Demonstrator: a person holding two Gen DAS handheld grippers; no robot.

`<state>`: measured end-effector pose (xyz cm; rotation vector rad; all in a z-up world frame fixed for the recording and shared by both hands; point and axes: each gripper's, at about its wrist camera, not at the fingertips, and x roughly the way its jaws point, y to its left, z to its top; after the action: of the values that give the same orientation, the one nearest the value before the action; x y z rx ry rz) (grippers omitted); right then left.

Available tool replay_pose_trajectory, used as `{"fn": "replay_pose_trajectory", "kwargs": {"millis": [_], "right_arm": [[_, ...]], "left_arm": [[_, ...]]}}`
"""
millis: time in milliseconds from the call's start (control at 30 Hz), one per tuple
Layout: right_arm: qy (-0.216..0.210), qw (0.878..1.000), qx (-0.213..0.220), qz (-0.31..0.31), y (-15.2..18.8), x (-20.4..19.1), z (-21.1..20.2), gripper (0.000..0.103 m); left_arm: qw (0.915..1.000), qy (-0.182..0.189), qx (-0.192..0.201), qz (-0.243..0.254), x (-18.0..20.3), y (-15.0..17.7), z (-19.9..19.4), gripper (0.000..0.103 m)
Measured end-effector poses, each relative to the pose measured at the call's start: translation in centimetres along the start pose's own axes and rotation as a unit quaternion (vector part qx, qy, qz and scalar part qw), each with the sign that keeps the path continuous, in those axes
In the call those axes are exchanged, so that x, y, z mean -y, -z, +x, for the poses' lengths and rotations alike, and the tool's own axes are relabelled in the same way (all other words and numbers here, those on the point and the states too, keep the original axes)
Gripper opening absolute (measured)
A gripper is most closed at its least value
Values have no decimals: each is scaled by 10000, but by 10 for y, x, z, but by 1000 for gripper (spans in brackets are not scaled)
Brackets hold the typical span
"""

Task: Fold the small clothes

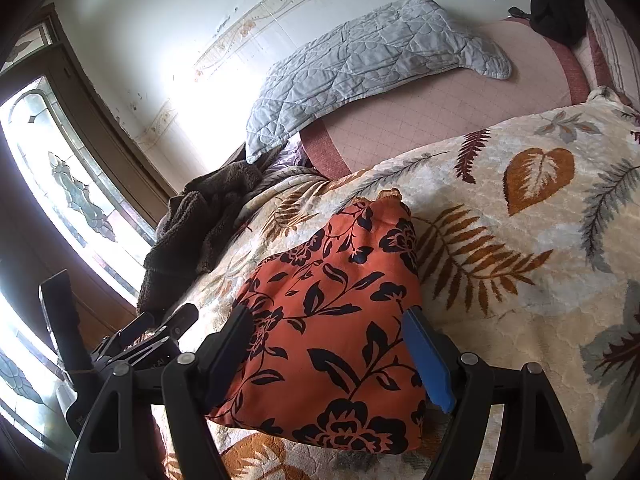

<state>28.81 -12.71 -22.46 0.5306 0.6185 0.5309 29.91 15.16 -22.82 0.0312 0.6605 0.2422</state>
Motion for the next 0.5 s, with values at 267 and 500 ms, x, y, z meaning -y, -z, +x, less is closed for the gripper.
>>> {"fn": "replay_pose_trajectory", "kwargs": {"millis": [267,500], "right_arm": [[-17,10000,-21,-14,1,0,0,79],[-19,10000,-42,-14,1,1,2,79]], "left_arm": [[10000,-25,-26,16,1,1,2,92],[10000,-27,-43,17,1,2,3,92]]}}
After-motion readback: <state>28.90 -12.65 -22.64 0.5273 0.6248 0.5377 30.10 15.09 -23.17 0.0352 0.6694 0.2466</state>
